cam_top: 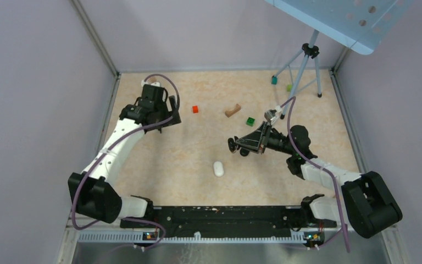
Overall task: Insert the wireless bluetooth earbuds into the charging case
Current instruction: Adjust the left earbud at the center of the board.
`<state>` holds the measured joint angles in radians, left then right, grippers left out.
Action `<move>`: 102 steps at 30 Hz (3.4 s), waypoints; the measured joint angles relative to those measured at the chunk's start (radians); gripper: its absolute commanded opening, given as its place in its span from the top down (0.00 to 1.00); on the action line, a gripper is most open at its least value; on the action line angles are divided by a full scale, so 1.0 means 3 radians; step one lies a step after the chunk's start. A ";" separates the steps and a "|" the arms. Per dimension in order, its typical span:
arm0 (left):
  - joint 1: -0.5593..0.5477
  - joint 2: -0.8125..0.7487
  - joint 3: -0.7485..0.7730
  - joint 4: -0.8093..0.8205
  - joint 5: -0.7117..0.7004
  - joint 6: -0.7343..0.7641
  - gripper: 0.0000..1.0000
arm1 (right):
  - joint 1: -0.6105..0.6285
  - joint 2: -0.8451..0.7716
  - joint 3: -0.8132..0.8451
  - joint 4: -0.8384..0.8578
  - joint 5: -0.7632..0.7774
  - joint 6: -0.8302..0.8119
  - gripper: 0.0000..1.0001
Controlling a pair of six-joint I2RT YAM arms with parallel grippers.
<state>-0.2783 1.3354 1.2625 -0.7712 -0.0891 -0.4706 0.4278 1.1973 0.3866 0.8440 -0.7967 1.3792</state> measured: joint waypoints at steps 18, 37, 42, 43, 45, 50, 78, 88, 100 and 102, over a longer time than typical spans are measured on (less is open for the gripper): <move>0.0406 0.0910 -0.0764 0.0956 -0.0577 0.0197 0.42 | -0.0003 0.0011 0.0139 -0.0184 -0.0032 -0.0123 1.00; 0.0738 0.1799 -0.0048 0.0963 -0.0360 0.0359 0.56 | -0.0003 0.0148 0.0354 -0.0225 -0.0034 -0.0125 1.00; 0.0734 0.1799 -0.0074 0.0940 -0.0225 0.0361 0.61 | -0.0003 0.0277 0.0354 -0.0132 -0.0043 -0.0090 1.00; 0.0732 0.1799 -0.0075 0.0935 -0.0214 0.0361 0.60 | -0.0003 0.0301 0.0354 -0.0122 -0.0046 -0.0083 1.00; 0.0732 0.1799 -0.0075 0.0936 -0.0202 0.0361 0.58 | -0.0003 0.0323 0.0354 -0.0123 -0.0048 -0.0074 1.00; 0.0731 0.1801 -0.0072 0.0937 -0.0189 0.0387 0.54 | -0.0003 0.0319 0.0354 -0.0100 -0.0047 -0.0075 1.00; 0.0715 0.1907 0.0161 0.0731 0.0294 0.1026 0.43 | -0.0003 0.0296 0.0355 -0.0148 -0.0058 -0.0074 1.00; 0.0699 0.2017 0.0312 0.0543 0.0566 0.1083 0.42 | 0.0001 0.0277 0.0359 -0.0259 -0.0066 -0.0093 1.00; 0.0657 0.1921 0.0188 0.0436 0.0637 0.0484 0.38 | 0.0001 0.0231 0.0359 -0.0355 -0.0058 -0.0123 1.00; 0.0657 0.1896 0.0148 0.0432 0.0724 0.0408 0.38 | 0.0001 0.0230 0.0359 -0.0355 -0.0058 -0.0125 1.00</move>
<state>-0.0811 1.9041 1.3067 -0.6415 0.1280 -0.3481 0.4282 1.2663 0.4942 0.7376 -0.8143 1.3418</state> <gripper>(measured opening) 0.617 0.240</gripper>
